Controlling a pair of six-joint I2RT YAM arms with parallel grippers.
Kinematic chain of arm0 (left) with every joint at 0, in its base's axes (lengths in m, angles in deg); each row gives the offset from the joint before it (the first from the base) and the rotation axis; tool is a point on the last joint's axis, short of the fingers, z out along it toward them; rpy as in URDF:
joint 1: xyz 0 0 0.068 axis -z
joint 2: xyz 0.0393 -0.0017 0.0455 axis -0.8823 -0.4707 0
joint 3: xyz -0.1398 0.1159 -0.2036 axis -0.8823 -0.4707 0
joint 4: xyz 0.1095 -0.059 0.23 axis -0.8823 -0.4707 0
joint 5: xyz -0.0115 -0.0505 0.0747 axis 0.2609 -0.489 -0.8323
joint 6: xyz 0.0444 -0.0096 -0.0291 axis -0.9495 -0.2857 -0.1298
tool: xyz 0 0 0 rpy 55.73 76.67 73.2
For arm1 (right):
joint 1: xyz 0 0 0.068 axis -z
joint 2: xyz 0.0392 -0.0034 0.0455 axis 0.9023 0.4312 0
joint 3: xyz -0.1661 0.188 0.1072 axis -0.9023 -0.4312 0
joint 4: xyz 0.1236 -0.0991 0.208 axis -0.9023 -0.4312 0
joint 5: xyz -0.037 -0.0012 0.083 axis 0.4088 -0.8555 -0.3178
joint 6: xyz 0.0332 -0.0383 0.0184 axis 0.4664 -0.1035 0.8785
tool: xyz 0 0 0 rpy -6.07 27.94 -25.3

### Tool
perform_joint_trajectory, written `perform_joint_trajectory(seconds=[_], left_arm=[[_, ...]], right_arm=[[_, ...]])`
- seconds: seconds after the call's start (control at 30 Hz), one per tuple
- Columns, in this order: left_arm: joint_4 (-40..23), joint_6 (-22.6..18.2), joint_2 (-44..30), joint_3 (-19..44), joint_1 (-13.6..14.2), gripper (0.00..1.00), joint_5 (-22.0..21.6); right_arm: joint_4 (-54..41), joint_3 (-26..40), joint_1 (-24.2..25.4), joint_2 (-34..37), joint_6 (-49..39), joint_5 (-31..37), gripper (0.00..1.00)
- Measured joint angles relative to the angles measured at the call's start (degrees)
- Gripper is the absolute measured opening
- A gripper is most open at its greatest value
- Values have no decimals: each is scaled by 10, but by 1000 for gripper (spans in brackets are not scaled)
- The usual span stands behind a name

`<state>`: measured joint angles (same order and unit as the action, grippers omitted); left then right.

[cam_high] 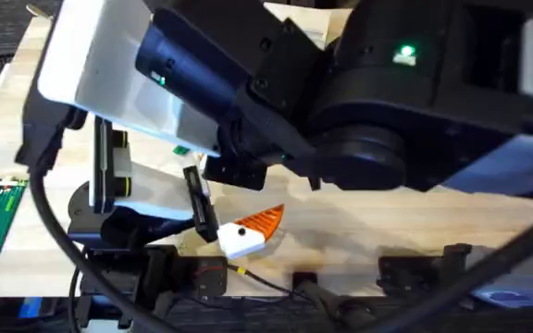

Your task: Pick up the gripper from the table and insert it into the empty holder that is missing its gripper. Then pick up a screw, insert it into the mounting hole, and use the screwdriver to tighten it. Finally, clean up the table by picking up the vegetable and placing it into the bucket.

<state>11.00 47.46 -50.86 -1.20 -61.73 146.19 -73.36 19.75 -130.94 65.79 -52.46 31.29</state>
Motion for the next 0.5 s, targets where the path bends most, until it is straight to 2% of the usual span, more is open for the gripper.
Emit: perform_joint_trajectory(seconds=[0.5], left_arm=[[0,0,0,0,0,993,1]], right_arm=[[-2,0,0,7,0,0,7]])
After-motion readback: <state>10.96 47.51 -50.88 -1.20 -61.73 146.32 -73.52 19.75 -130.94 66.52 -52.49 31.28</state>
